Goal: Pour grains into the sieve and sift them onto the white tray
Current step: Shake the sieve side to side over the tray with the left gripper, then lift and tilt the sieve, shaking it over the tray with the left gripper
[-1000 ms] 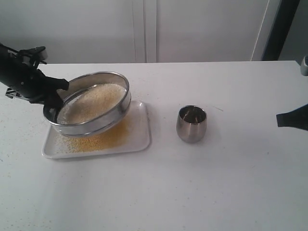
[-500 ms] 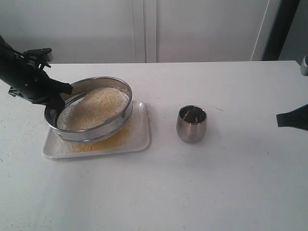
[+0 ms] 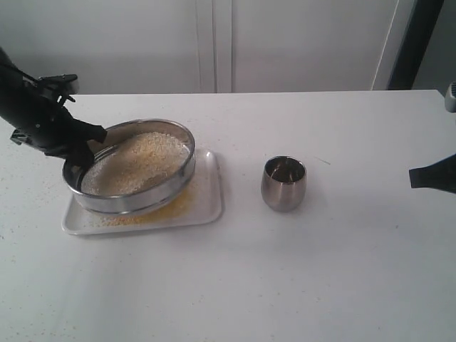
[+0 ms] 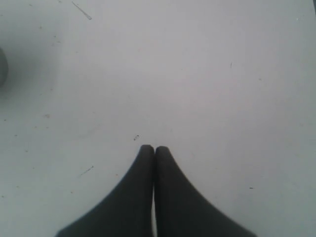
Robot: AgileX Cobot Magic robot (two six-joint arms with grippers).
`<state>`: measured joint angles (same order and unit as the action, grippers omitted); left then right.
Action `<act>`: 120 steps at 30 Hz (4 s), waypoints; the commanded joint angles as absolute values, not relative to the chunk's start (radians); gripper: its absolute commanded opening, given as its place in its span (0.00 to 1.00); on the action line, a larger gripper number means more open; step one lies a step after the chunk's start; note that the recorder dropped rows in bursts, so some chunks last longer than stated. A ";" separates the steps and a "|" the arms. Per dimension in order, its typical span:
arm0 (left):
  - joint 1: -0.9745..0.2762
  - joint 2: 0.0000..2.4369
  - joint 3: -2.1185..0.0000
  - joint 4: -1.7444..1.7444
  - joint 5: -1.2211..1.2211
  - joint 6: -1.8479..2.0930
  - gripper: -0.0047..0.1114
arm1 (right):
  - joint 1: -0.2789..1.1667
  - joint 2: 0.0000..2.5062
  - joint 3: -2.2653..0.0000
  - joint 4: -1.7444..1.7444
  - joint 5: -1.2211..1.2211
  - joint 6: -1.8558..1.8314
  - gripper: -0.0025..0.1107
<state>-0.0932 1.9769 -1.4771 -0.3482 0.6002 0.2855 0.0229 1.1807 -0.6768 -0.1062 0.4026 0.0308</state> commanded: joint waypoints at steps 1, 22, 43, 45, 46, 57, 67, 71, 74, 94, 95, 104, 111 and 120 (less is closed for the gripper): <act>-0.102 1.966 -1.490 -0.387 0.639 0.102 0.04 | 0.017 1.173 -0.673 -0.105 0.394 0.023 0.02; -0.012 1.835 -1.509 -0.103 0.605 0.131 0.04 | 0.017 1.173 -0.673 -0.105 0.394 0.025 0.02; -0.102 1.856 -1.495 -0.172 0.579 0.131 0.04 | 0.017 1.173 -0.673 -0.105 0.394 0.025 0.02; -0.069 1.848 -1.495 -0.174 0.626 0.140 0.04 | 0.017 1.173 -0.673 -0.105 0.394 0.025 0.02; -0.052 1.838 -1.495 -0.176 0.646 0.165 0.04 | 0.017 1.173 -0.673 -0.105 0.394 0.025 0.02; -0.083 1.819 -1.395 -0.318 0.640 0.318 0.04 | 0.017 1.173 -0.673 -0.105 0.394 0.025 0.02; -0.094 1.781 -1.337 -0.437 0.657 0.421 0.04 | 0.017 1.173 -0.673 -0.105 0.394 0.025 0.02; -0.054 1.768 -1.337 -0.364 0.500 0.314 0.04 | 0.017 1.173 -0.673 -0.105 0.394 0.025 0.02; -0.020 1.772 -1.359 -0.364 0.447 0.264 0.04 | 0.017 1.173 -0.673 -0.105 0.395 0.025 0.02; -0.121 1.791 -1.362 -0.343 0.544 0.303 0.04 | 0.017 1.173 -0.673 -0.105 0.391 0.025 0.02; -0.159 1.791 -1.355 -0.299 0.570 0.391 0.04 | 0.017 1.173 -0.673 -0.105 0.391 0.025 0.02; -0.152 1.799 -1.351 -0.285 0.558 0.424 0.04 | 0.017 1.173 -0.673 -0.105 0.393 0.025 0.02; -0.169 1.810 -1.351 -0.326 0.541 0.418 0.04 | 0.017 1.173 -0.673 -0.105 0.393 0.025 0.02; -0.121 1.825 -1.351 -0.380 0.581 0.487 0.04 | 0.017 1.173 -0.673 -0.105 0.393 0.025 0.02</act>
<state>-0.0957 1.8374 -1.3463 -0.3709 0.4955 0.2236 0.0229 1.1807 -0.6768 -0.1062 0.4026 0.0308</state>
